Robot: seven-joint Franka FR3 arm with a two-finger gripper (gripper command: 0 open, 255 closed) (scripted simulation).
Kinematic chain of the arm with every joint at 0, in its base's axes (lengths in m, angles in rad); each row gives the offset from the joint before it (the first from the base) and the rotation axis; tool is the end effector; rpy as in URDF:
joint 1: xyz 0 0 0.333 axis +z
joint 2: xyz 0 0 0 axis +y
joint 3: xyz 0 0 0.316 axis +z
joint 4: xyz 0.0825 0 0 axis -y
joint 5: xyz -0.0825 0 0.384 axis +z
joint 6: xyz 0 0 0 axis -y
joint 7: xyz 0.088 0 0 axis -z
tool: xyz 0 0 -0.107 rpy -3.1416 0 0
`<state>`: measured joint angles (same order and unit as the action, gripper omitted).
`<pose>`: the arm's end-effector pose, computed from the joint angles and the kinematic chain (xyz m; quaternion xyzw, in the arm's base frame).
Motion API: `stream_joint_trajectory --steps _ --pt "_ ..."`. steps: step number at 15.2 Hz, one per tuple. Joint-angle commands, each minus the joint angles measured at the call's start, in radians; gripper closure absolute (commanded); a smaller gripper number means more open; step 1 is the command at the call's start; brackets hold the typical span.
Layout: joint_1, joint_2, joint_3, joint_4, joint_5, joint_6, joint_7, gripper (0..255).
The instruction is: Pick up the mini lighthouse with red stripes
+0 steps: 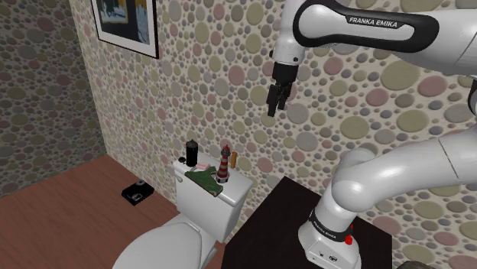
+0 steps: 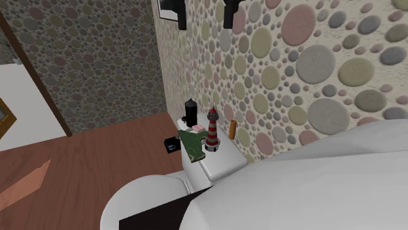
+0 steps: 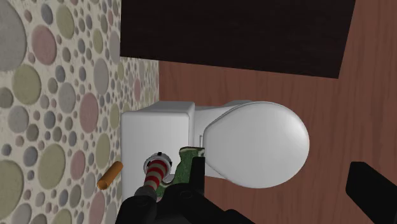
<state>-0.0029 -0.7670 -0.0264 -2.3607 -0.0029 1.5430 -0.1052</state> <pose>0.3082 -0.0116 0.5800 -0.9988 -0.0418 0.0249 0.0093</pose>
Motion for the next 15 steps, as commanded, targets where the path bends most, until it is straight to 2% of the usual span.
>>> stream_joint_trajectory --steps 1,8,15 --pt "0.0 0.0 0.0 0.0 0.0 0.0 0.0 0" --pt "-0.024 0.11 -0.058 -0.126 -0.014 0.274 -0.035 0" --pt "-0.038 0.301 -0.12 -0.179 -0.005 0.553 -0.08 0"
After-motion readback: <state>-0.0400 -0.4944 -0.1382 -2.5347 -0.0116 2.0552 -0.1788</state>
